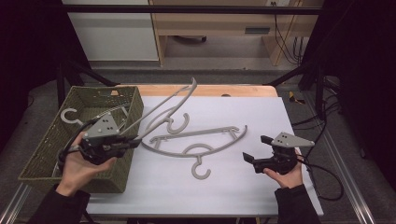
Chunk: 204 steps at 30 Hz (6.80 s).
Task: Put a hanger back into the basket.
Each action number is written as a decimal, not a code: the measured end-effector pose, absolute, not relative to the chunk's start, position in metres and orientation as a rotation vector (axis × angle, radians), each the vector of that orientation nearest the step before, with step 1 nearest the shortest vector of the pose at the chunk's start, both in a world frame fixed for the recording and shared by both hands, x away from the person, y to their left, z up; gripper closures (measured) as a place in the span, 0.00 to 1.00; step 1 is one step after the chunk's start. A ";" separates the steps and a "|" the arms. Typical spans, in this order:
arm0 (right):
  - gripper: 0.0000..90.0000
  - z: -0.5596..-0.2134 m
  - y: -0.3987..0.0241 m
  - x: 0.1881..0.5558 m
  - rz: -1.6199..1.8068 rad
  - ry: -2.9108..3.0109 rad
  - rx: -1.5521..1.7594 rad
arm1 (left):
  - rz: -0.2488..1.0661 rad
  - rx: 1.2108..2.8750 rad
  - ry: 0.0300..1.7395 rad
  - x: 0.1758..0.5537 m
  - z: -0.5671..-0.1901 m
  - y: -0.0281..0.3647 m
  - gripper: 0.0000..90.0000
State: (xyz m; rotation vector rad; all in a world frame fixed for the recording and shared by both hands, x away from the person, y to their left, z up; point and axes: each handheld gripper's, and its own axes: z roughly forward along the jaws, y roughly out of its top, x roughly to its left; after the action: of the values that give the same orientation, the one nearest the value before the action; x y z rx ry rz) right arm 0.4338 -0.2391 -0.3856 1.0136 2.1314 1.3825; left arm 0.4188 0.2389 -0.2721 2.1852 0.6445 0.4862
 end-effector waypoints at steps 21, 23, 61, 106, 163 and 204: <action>0.03 -0.384 -0.241 0.433 1.382 2.097 1.036 | 0.523 2.182 0.772 0.453 -0.271 0.324 0.91; 0.03 -0.384 -0.241 0.433 1.382 2.096 1.036 | 0.520 2.184 0.781 0.454 -0.274 0.331 0.91; 0.03 -0.381 -0.246 0.432 1.391 2.089 1.030 | 0.462 2.168 0.883 0.435 -0.340 0.431 0.91; 0.03 -0.383 -0.245 0.433 1.390 2.098 1.025 | 0.563 2.489 1.182 0.487 -0.386 0.355 0.74; 0.03 -0.382 -0.249 0.432 1.405 2.083 1.026 | 0.682 1.919 1.051 0.452 -0.323 0.357 0.25; 0.03 -0.382 -0.250 0.431 1.430 2.072 1.024 | 0.388 2.114 0.678 0.448 -0.386 0.179 0.23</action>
State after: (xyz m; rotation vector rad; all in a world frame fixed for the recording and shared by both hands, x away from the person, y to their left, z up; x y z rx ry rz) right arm 0.4312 -0.2500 -0.3816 1.0240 2.0721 1.4299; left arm 0.4475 0.1788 -0.3859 2.1139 0.6778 0.3878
